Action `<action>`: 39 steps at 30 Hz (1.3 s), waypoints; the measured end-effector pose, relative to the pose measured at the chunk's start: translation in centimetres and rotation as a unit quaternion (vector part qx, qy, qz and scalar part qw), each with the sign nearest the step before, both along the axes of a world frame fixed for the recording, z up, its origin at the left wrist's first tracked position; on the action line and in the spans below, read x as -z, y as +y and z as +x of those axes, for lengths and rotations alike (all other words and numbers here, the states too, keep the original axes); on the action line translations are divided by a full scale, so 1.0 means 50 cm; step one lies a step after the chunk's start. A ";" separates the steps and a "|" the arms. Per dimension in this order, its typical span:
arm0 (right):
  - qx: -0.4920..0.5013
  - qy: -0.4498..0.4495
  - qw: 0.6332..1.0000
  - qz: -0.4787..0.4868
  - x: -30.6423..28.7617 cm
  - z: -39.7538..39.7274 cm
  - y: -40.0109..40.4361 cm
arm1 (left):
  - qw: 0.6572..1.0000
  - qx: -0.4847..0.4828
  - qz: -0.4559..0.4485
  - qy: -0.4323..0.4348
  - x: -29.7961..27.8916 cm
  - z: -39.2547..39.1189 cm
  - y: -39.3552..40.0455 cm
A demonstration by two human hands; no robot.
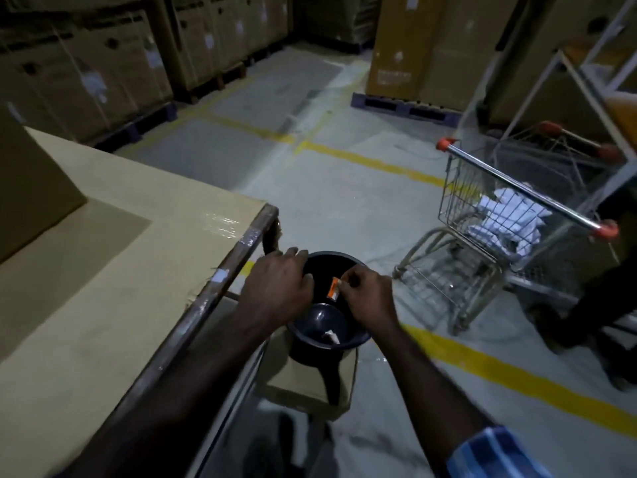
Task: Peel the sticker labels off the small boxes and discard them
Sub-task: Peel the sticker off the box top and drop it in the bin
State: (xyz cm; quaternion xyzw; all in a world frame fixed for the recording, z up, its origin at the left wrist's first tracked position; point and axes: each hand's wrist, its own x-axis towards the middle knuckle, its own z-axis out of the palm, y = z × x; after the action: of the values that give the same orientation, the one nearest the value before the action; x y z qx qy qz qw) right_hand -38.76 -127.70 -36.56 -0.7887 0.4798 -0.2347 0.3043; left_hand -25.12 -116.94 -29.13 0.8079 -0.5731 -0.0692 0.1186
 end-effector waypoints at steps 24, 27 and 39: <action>0.047 0.142 0.986 0.068 0.180 0.082 -0.143 | 0.971 0.127 0.199 0.023 0.251 0.118 -0.232; 0.059 0.142 0.986 0.059 0.182 0.080 -0.155 | 0.970 0.126 0.207 0.034 0.254 0.126 -0.241; 0.019 0.090 0.995 0.044 0.116 0.049 -0.168 | 0.984 0.074 0.151 0.067 0.177 0.092 -0.196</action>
State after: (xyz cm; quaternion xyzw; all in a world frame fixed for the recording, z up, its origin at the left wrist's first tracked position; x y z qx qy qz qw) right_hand -36.31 -136.10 -42.35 -0.7833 0.5302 -0.1470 0.2895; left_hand -20.51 -126.75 -37.98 0.7657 -0.6046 -0.2176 0.0285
